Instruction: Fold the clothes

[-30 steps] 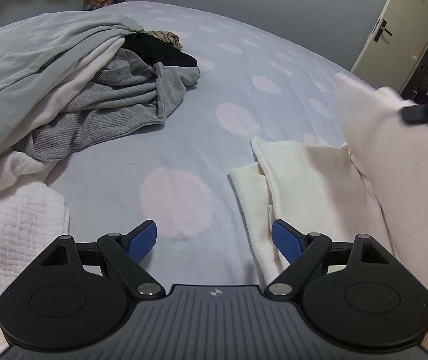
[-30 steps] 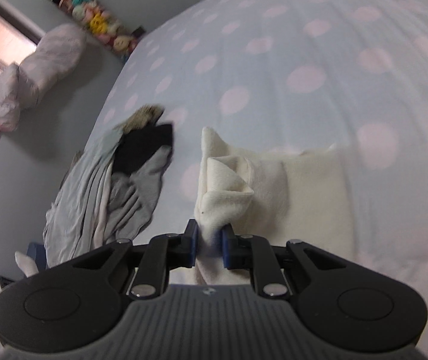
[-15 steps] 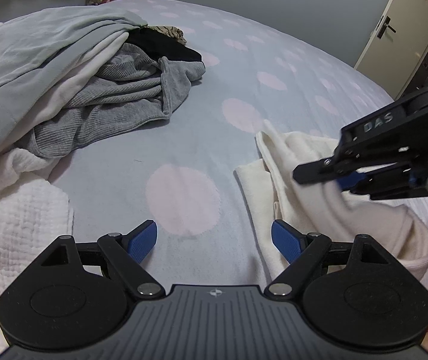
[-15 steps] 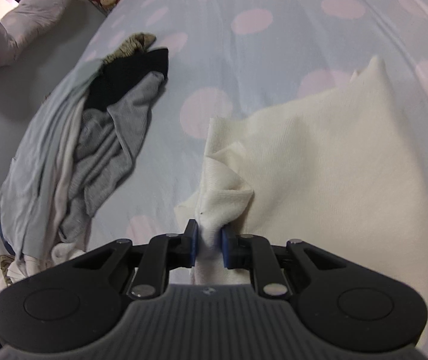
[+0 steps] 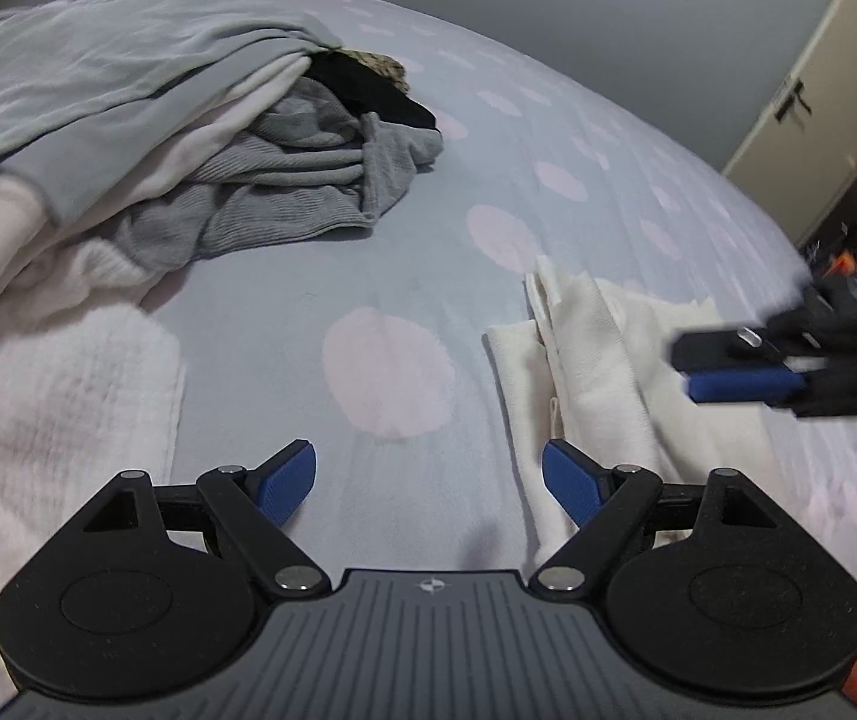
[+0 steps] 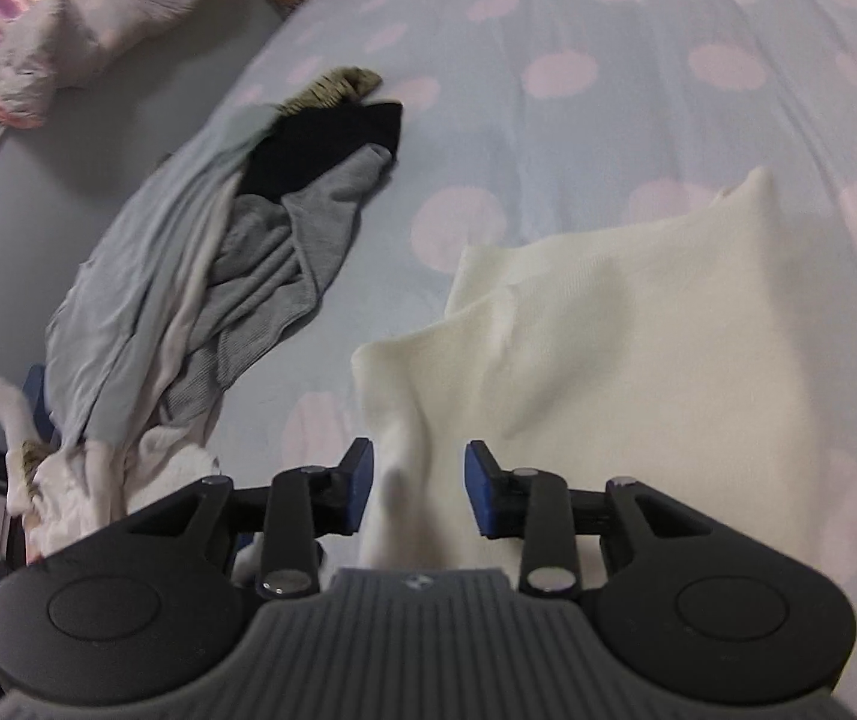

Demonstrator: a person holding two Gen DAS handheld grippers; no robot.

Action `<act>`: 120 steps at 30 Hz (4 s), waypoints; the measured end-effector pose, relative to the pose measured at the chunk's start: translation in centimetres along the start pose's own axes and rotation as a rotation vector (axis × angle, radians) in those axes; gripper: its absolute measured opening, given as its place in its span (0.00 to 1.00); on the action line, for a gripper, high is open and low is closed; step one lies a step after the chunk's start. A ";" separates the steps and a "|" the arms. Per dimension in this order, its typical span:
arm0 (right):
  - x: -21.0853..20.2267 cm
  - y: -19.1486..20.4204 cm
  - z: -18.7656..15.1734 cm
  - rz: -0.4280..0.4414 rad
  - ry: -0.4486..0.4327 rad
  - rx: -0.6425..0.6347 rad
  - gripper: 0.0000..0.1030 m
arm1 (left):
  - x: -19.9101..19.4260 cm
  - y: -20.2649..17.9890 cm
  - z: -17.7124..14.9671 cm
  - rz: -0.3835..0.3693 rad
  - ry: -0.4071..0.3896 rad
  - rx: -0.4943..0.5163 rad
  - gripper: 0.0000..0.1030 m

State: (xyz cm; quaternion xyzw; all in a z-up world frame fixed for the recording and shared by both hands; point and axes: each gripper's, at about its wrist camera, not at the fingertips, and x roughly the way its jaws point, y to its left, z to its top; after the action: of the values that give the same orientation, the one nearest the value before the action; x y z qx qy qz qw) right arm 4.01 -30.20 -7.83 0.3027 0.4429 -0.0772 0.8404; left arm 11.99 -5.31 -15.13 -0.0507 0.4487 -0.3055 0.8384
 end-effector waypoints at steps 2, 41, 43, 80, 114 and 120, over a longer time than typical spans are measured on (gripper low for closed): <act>-1.9 -0.7 -1.1 0.002 -0.030 -0.031 0.36 | -1.0 0.1 -0.3 -0.008 -0.017 -0.034 0.81; -7.5 -10.2 -11.0 -0.164 -0.299 -0.155 0.25 | -0.9 -7.7 -1.9 0.013 -0.062 0.131 0.39; -6.9 -10.0 -10.1 -0.158 -0.292 -0.162 0.20 | -0.1 -8.4 -1.1 -0.012 -0.075 0.154 0.31; -0.4 -19.3 -2.7 0.179 -0.195 0.184 0.60 | 9.4 -1.4 2.6 -0.286 0.069 -0.131 0.62; -13.8 -16.0 -1.7 0.316 -0.593 0.009 0.16 | -1.1 -13.5 5.5 -0.357 -0.192 0.131 0.16; -24.6 -18.7 -3.0 0.233 -0.744 -0.027 0.16 | -3.8 -22.5 6.6 -0.502 -0.210 0.270 0.16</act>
State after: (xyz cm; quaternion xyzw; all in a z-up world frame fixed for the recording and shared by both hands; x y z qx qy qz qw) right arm -20.19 -46.93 2.11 0.2913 0.0717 -0.0799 0.9506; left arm 5.12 -22.60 -0.37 -0.0793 0.2882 -0.5532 0.7775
